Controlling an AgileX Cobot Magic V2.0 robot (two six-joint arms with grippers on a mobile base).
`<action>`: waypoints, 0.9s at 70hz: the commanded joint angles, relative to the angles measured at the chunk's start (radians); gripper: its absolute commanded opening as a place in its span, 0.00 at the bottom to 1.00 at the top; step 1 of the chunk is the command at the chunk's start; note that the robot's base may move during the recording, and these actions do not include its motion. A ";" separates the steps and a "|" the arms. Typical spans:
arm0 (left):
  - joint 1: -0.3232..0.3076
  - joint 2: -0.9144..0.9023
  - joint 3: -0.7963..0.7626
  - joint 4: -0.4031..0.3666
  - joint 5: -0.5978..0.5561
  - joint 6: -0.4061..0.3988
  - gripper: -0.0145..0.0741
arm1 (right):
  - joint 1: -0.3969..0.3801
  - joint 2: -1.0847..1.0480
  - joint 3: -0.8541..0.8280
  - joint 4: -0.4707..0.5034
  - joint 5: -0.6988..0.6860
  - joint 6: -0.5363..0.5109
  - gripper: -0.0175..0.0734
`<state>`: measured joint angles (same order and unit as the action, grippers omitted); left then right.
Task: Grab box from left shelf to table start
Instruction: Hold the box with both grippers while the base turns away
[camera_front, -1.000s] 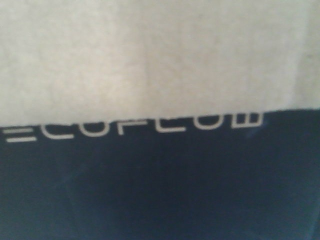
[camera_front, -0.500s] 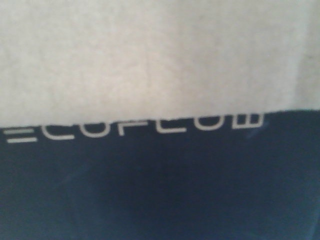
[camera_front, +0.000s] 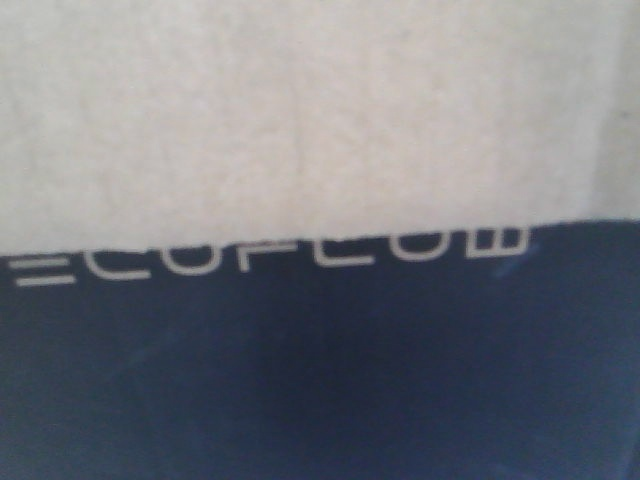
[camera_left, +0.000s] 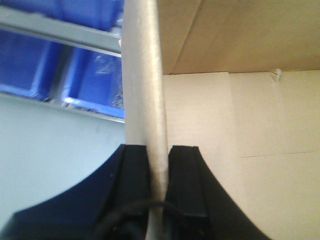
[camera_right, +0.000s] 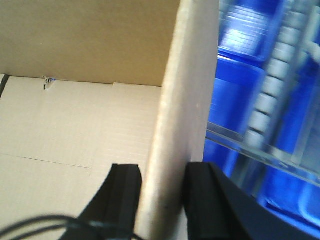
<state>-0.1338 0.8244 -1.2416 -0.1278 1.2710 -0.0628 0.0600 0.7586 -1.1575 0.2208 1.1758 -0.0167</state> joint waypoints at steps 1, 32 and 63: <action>-0.010 -0.005 -0.029 -0.033 -0.047 0.011 0.05 | -0.001 -0.005 -0.036 0.043 -0.117 -0.007 0.26; -0.010 -0.005 -0.029 -0.033 -0.047 0.011 0.05 | -0.001 -0.005 -0.036 0.043 -0.117 -0.007 0.26; -0.010 -0.005 -0.029 -0.033 -0.047 0.011 0.05 | -0.001 -0.005 -0.036 0.043 -0.117 -0.007 0.26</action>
<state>-0.1338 0.8244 -1.2416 -0.1278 1.2710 -0.0628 0.0600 0.7586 -1.1575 0.2208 1.1758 -0.0167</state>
